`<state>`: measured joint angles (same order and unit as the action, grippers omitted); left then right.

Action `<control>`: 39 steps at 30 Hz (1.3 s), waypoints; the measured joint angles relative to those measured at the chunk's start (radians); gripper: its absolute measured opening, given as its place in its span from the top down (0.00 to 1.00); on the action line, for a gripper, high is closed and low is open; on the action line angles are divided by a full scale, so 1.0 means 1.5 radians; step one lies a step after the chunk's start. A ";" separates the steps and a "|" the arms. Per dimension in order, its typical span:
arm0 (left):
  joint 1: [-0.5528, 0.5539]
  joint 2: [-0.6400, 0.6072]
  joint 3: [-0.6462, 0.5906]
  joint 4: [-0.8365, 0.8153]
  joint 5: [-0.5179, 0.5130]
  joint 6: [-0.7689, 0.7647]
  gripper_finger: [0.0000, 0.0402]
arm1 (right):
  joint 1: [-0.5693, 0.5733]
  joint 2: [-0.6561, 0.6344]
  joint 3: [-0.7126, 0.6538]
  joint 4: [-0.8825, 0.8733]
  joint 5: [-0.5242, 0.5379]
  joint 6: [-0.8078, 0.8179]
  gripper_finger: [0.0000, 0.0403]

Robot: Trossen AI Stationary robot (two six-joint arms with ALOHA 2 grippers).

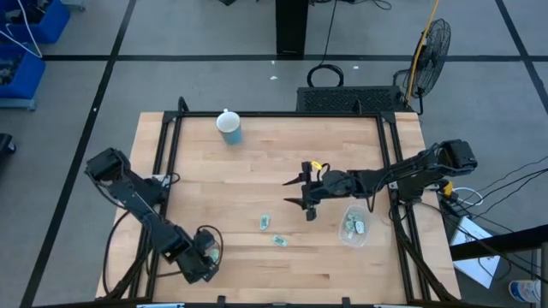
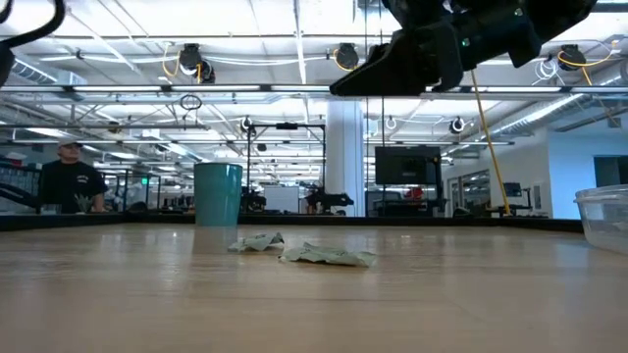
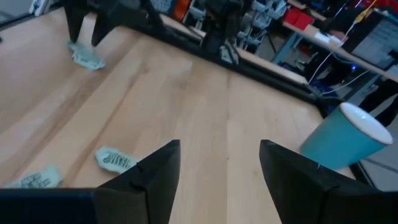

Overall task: Pick and place Stevia / Truvia into bins
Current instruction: Put the stevia packet into the transparent container

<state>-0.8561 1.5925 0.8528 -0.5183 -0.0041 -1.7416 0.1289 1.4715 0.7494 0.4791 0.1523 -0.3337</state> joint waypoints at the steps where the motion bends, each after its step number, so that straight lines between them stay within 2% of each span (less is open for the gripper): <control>1: -0.004 0.006 0.000 -0.001 0.000 0.000 0.57 | -0.003 0.000 0.000 0.005 0.000 0.000 0.48; 7: -0.028 0.046 0.003 0.007 0.007 0.006 0.57 | -0.004 0.000 0.000 0.014 -0.003 -0.024 0.48; 11: -0.032 0.063 0.004 0.004 0.001 0.014 0.57 | -0.004 0.000 0.000 0.018 -0.048 -0.030 0.48; 14: -0.030 0.063 0.003 0.001 -0.006 0.038 0.65 | -0.004 0.000 0.000 0.019 -0.075 -0.030 0.48; 21: -0.009 0.048 0.000 -0.012 0.013 0.043 0.96 | -0.004 0.000 0.000 0.019 -0.088 -0.006 0.48; 23: -0.002 0.032 -0.001 -0.013 0.009 0.042 0.97 | -0.004 0.000 0.000 0.017 -0.088 0.006 0.48; 27: 0.022 -0.016 0.005 -0.039 -0.056 0.070 0.98 | -0.004 0.011 0.000 0.013 -0.092 0.029 0.48; 29: 0.043 -0.037 0.006 -0.043 -0.096 0.092 0.99 | -0.004 0.025 0.000 0.013 -0.129 0.054 0.48; 33: 0.113 -0.068 0.006 -0.055 -0.165 0.186 0.97 | -0.002 0.071 0.001 0.030 -0.208 0.165 0.48; 39: 0.265 -0.055 0.006 -0.011 -0.189 0.458 0.98 | 0.002 0.160 0.001 0.167 -0.206 0.418 0.48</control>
<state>-0.4582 1.5105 0.8623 -0.5346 -0.2880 -1.0540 0.1322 1.7109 0.7509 0.7298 -0.1574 0.2931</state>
